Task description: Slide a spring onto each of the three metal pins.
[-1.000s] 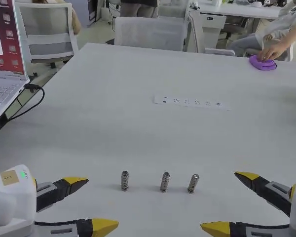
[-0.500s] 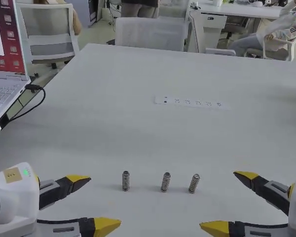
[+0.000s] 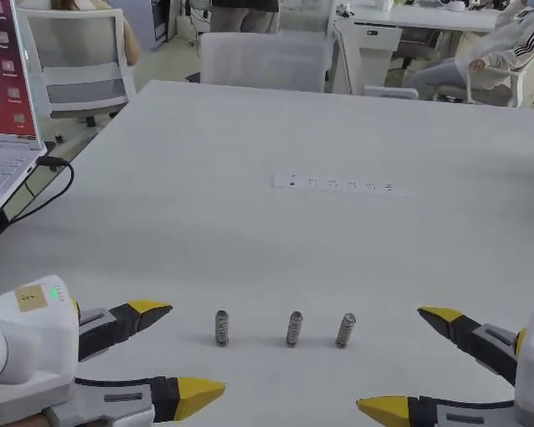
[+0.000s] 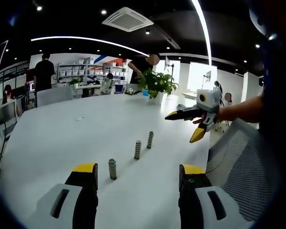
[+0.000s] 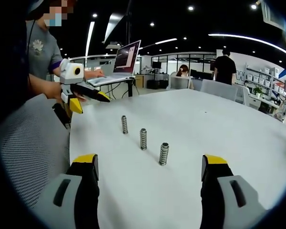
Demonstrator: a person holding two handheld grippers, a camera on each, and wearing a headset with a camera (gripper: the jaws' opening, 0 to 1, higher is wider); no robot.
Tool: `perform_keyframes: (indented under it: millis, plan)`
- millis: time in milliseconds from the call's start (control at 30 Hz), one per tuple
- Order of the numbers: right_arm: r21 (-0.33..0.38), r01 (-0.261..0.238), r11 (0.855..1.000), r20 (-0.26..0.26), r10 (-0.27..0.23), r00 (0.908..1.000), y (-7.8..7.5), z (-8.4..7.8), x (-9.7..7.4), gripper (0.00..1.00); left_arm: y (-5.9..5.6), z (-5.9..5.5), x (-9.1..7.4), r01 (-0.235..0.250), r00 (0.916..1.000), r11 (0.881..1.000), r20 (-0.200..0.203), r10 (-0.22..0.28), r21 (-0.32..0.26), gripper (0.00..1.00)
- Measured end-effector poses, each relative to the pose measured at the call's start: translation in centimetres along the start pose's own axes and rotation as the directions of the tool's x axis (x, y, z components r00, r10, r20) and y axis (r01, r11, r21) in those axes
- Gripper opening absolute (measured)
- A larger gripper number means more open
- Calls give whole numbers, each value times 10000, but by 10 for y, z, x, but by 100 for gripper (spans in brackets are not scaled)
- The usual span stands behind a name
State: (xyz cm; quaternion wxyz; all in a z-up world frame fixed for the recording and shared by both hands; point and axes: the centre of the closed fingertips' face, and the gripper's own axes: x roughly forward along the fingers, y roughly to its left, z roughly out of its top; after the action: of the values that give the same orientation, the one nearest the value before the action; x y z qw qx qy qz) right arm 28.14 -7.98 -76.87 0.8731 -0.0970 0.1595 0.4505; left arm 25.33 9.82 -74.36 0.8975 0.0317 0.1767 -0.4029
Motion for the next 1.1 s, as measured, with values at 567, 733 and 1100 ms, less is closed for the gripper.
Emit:
perform_keyframes:
  millis: [567,733,1100]
  plan:
    - [-46,-27,10000,12,27,10000,2,1,1,89,-4,12,0,119,9998,9992,169,-125,389,66]
    - [-17,-63,10000,-52,63,10000,4,-3,0,89,3,19,-4,-107,9995,9989,291,94,448,66]
    - [112,-66,9999,-89,67,9999,4,-6,-1,89,41,32,-54,-1458,9858,9893,846,1449,53,66]
